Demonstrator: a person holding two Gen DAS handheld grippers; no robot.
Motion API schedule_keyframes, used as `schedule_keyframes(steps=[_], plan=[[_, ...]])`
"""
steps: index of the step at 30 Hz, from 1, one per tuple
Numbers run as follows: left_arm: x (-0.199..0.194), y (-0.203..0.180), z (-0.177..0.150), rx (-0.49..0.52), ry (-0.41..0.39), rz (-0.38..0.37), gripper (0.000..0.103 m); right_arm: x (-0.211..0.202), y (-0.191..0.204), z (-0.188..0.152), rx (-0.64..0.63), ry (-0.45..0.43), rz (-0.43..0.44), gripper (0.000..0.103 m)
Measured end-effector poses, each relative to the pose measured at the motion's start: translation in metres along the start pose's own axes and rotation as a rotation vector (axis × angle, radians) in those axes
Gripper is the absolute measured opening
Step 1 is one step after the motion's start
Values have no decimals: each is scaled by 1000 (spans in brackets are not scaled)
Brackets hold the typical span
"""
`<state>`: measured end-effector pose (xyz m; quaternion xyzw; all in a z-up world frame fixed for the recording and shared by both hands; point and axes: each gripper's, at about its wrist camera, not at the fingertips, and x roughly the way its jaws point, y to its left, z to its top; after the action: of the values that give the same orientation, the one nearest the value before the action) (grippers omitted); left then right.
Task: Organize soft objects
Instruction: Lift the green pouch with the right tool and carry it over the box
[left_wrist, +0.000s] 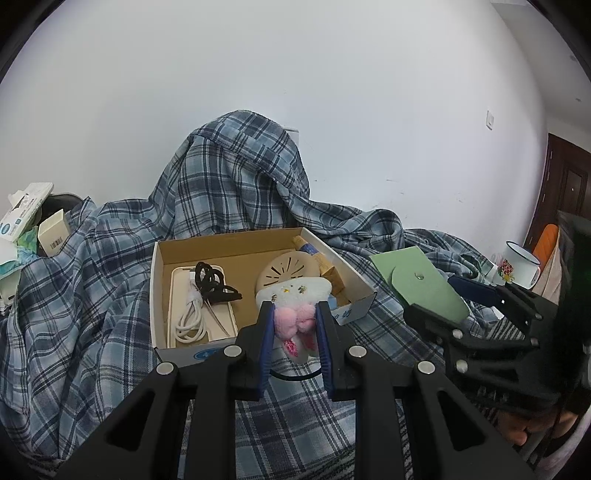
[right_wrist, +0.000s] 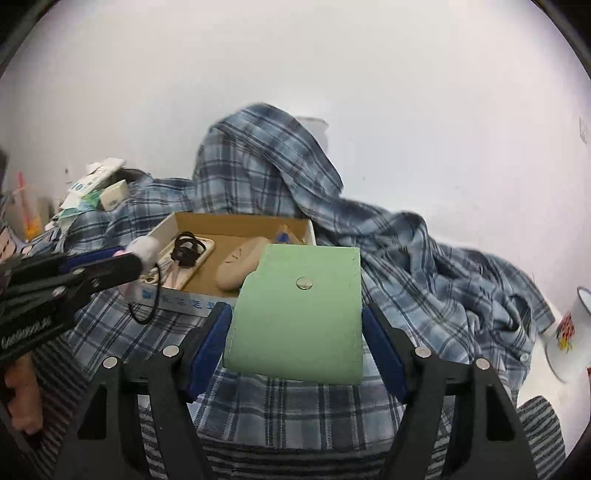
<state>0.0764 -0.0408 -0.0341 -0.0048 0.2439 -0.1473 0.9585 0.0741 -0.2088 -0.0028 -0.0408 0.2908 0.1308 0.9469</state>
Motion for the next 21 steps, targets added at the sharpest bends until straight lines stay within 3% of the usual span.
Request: schedule_keyframes(steps=[4, 15, 21], plan=[[0, 0, 0, 3, 1, 1, 23, -9, 1, -1, -25, -46, 13, 71], [-5, -1, 2, 11, -15, 21, 23, -7, -6, -1, 4, -64, 20, 71], [-19, -7, 26, 54, -44, 9, 23, -24, 3, 27, -61, -144, -3, 71]])
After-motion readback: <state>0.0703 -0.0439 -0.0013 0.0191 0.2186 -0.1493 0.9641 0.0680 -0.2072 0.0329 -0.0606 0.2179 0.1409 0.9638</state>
